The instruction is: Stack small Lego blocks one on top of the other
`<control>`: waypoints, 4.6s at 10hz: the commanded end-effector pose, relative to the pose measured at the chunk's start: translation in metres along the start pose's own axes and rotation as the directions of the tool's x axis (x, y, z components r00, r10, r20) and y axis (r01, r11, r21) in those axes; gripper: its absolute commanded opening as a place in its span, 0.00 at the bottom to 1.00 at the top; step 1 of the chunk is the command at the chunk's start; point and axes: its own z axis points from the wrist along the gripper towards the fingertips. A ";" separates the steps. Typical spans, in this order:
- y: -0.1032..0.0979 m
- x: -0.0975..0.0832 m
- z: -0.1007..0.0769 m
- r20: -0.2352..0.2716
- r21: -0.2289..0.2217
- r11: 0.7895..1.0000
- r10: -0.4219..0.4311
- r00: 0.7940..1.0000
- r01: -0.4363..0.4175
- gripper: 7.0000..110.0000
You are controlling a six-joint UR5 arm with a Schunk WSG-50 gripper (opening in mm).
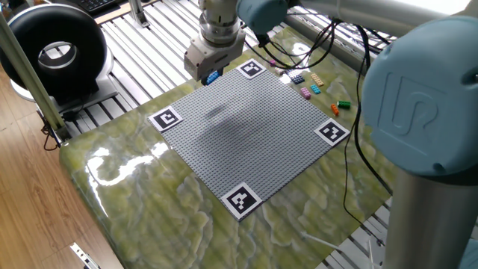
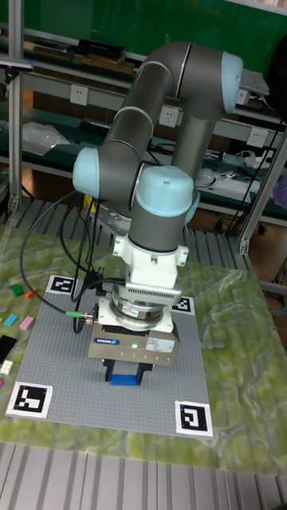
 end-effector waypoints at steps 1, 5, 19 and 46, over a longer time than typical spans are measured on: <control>-0.011 0.002 0.018 -0.026 0.038 0.999 0.020 0.999 -0.019 0.00; -0.017 -0.002 0.034 0.001 -0.026 0.998 0.060 0.998 -0.060 0.00; -0.018 0.012 0.054 0.013 -0.017 0.994 0.112 0.994 -0.112 0.00; -0.015 0.010 0.059 0.007 -0.045 0.990 0.133 0.991 -0.133 0.00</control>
